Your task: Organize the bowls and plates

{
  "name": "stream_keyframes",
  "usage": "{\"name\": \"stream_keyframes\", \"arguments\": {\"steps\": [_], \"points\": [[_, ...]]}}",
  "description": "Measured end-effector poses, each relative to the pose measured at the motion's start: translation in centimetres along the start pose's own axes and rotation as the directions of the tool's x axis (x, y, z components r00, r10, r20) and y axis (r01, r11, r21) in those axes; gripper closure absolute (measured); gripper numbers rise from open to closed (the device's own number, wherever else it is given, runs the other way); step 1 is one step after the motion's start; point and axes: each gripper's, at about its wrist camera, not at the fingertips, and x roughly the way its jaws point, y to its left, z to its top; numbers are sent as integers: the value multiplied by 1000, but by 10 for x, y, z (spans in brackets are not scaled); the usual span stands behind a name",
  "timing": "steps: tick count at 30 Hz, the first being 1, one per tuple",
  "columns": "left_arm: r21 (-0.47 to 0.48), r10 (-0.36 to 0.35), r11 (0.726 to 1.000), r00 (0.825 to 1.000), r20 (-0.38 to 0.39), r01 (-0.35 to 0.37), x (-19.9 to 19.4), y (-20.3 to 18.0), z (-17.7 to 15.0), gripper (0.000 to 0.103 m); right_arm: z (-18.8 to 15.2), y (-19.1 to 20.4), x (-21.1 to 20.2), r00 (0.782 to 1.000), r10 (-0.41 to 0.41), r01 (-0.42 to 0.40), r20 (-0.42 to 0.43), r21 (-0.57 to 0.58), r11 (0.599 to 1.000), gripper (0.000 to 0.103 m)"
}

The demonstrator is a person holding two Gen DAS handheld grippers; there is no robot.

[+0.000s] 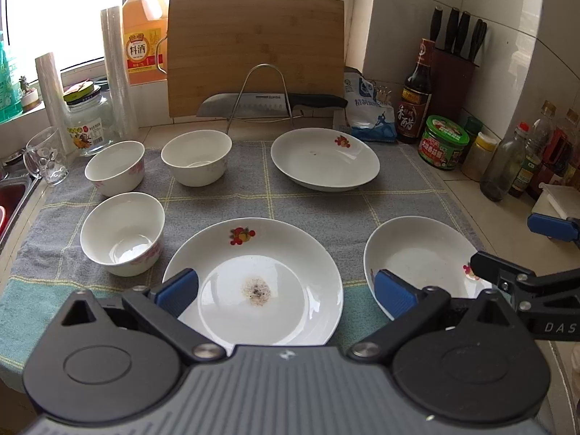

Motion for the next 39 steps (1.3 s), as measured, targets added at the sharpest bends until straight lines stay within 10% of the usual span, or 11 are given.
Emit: {"name": "stream_keyframes", "arguments": {"steps": [17,39], "points": [[218,-24,975,998,-58,36,57,-60,21,1,-85,-34,12,989,62,-55,-133,57,997,0],[341,-264,888,948,-176,310,124,-85,47,1,-99,-25,76,972,101,-104,-212,-1,995,0]]}}
